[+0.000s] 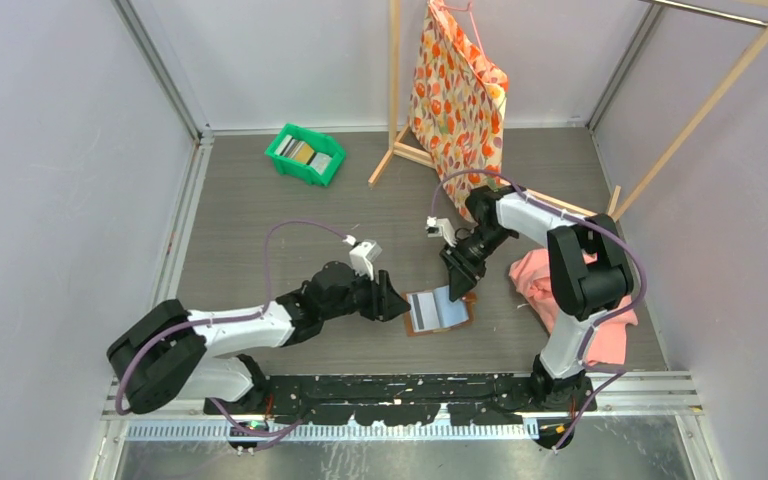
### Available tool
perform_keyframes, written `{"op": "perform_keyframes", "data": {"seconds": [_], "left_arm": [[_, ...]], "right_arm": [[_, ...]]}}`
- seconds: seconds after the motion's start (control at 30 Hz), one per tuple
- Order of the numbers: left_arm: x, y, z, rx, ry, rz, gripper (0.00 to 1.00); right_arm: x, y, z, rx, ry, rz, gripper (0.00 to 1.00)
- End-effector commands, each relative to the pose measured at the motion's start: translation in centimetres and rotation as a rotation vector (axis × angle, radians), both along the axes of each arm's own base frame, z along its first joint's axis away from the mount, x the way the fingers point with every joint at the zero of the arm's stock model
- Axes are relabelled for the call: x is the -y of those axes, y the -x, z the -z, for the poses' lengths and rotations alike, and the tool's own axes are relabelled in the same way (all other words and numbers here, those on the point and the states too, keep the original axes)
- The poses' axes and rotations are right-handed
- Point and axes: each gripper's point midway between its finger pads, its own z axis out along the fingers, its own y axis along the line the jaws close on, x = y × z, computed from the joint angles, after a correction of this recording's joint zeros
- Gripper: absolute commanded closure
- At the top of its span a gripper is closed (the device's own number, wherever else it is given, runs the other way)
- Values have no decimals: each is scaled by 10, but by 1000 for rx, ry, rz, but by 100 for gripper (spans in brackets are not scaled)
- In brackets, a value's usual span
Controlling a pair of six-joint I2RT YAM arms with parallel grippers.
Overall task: Put the credit cards into the card holder
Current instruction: Move the storage box to the center of the board.
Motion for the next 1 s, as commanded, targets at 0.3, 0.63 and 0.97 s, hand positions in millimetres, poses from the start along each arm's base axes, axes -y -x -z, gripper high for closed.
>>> {"op": "perform_keyframes", "data": {"seconds": [0.3, 0.63, 0.97], "left_arm": [[73, -26, 8, 46, 73, 237, 77], [37, -31, 94, -138, -124, 126, 91], [28, -33, 105, -187, -123, 94, 94]], "right_arm": [[-6, 11, -16, -208, -136, -5, 70], [-9, -4, 11, -239, -51, 105, 74], [-22, -6, 26, -259, 38, 139, 75]]}}
